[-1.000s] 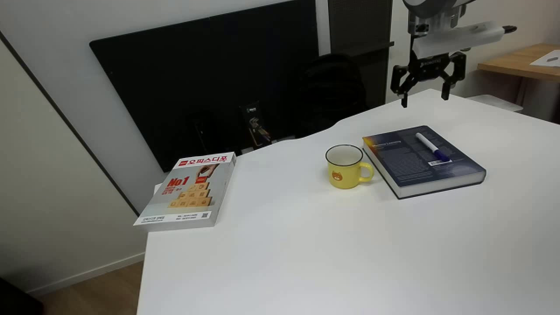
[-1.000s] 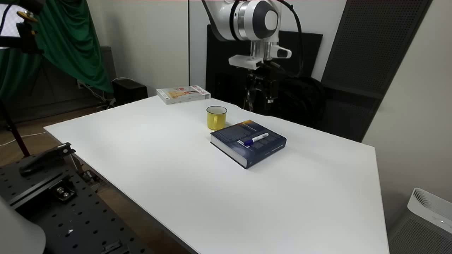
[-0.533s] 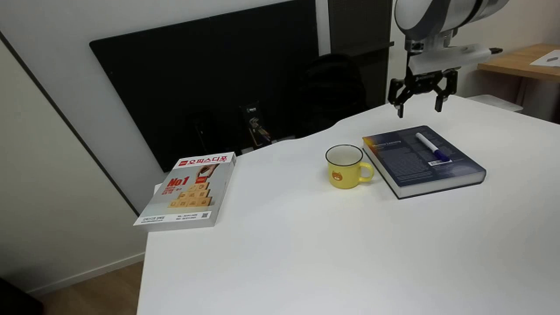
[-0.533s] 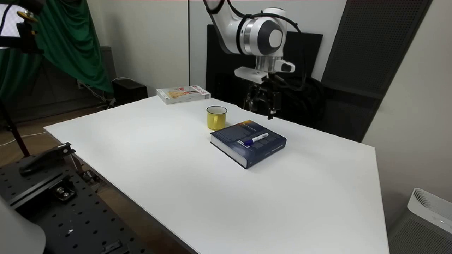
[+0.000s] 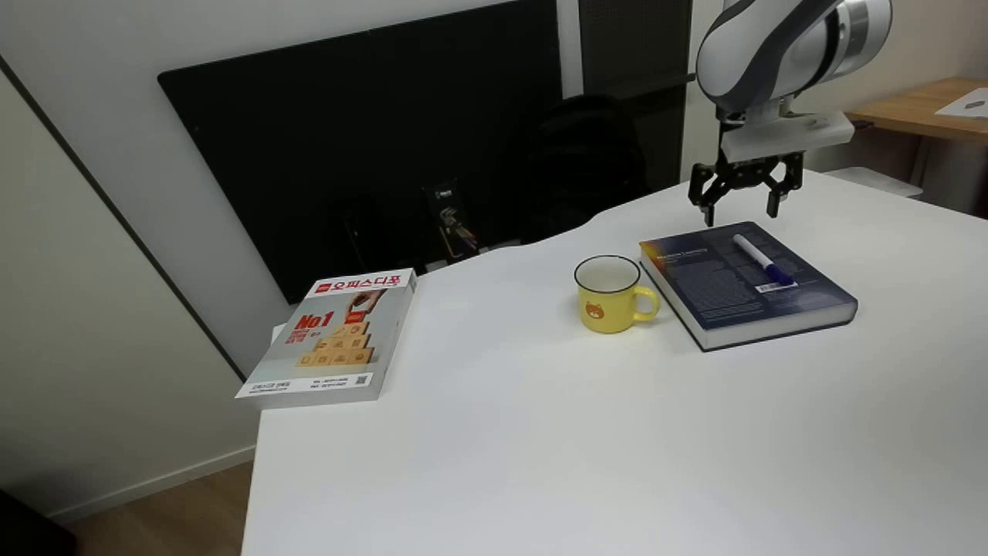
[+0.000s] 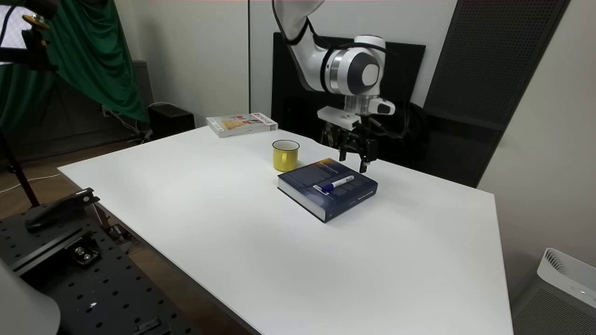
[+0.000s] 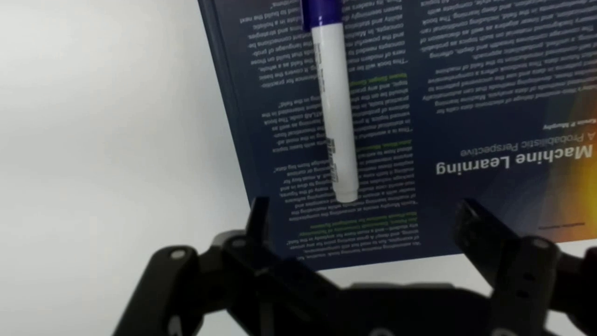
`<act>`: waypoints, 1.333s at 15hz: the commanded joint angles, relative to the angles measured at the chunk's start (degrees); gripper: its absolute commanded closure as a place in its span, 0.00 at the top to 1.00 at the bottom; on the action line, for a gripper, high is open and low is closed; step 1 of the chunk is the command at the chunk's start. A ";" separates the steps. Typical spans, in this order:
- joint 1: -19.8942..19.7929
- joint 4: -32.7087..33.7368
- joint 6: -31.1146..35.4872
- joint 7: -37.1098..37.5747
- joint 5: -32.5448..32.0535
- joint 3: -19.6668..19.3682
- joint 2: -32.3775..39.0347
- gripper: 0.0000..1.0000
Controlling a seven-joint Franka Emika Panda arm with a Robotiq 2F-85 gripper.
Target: Put the marker inside the mug cup
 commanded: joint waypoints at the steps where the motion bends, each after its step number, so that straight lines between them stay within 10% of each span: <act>1: -1.07 5.21 -0.34 -0.52 1.73 0.96 4.22 1.00; 9: -0.23 5.32 -0.11 0.64 2.64 0.52 5.83 1.00; 10: -0.12 5.16 -0.56 1.28 2.71 0.28 5.59 0.75; 20: -0.06 5.80 -1.49 6.89 2.61 -3.03 4.14 0.11</act>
